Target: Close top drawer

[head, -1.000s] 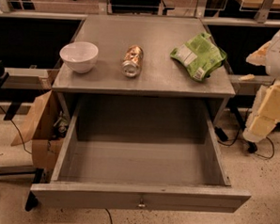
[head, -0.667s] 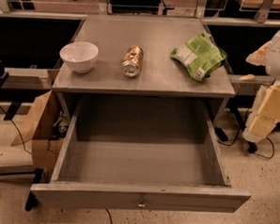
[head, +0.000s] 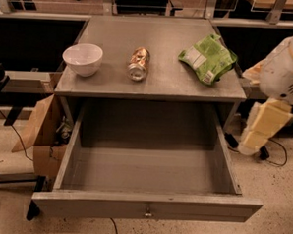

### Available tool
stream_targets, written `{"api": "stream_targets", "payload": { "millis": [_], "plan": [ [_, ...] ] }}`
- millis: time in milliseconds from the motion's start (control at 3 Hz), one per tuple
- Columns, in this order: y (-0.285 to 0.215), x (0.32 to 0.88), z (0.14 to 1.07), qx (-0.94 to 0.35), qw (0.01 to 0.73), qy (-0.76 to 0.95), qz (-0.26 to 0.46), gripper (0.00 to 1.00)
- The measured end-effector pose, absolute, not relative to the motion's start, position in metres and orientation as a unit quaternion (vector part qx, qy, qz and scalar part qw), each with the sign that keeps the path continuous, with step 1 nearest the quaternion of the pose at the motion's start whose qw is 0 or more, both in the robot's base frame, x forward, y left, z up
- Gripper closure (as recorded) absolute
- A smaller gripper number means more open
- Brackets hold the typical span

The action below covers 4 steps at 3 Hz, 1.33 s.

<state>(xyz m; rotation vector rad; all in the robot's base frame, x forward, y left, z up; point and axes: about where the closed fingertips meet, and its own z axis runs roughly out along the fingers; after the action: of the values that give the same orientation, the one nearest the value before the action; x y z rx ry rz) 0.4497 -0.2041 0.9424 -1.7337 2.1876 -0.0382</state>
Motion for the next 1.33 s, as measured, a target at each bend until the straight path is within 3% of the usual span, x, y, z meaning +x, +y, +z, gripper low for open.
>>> {"api": "stream_targets", "payload": {
  "millis": [667, 1333],
  "plan": [
    [-0.192, 0.468, 0.833, -0.597, 0.174, 0.781, 0.056, 0.00],
    [-0.181, 0.422, 0.761, -0.579, 0.159, 0.789, 0.126, 0.00]
  ]
}}
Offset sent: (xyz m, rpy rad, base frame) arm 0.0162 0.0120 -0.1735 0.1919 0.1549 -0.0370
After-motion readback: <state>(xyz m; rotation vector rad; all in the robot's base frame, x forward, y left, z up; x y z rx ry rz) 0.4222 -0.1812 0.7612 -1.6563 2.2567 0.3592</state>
